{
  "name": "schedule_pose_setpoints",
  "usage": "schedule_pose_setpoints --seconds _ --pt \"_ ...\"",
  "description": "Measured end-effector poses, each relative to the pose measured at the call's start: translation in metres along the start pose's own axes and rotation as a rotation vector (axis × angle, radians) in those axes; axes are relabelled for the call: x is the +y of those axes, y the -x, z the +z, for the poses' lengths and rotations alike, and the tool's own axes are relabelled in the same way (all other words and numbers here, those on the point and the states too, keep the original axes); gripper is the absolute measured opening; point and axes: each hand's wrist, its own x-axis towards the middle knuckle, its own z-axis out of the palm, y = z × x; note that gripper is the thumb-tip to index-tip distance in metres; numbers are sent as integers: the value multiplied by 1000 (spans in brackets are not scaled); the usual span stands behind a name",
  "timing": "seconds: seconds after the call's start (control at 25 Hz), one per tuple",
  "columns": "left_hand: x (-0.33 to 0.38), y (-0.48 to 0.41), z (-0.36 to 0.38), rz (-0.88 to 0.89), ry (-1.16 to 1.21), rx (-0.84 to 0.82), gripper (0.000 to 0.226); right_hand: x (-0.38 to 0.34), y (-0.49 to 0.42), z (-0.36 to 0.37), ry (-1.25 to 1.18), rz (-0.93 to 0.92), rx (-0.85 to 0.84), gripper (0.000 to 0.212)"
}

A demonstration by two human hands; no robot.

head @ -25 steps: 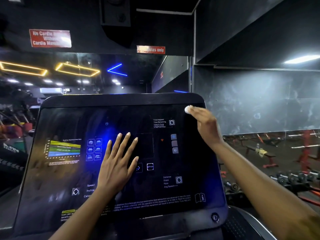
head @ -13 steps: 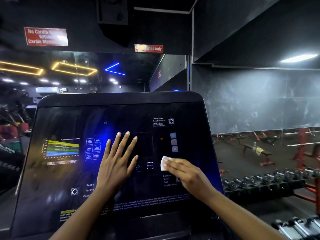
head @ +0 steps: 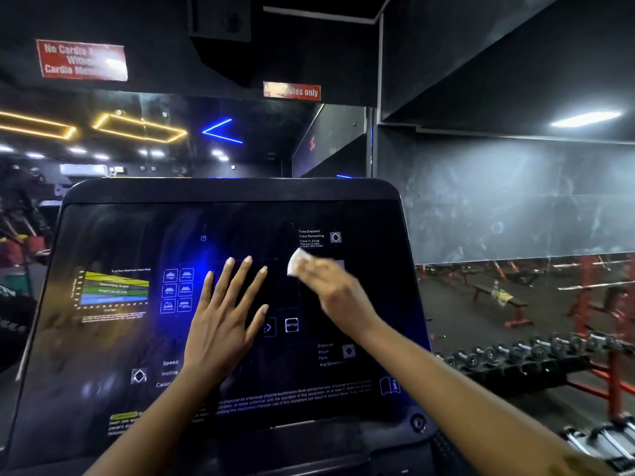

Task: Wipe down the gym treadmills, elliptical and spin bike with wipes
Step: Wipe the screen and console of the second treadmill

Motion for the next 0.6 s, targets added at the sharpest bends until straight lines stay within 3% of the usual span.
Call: schedule_pose_setpoints --seconds 0.24,0.32,0.44,0.6 --pt "0 2 -1 3 -10 -20 59 -29 84 -18 -39 -295 -196 33" --pt "1 1 0 -3 -7 -23 60 -3 60 -26 -17 -190 -114 33" --pt "0 1 -1 -7 4 -13 61 38 4 -34 57 190 60 39" --pt "0 2 -3 -6 15 -17 60 29 13 -24 48 212 -36 44"
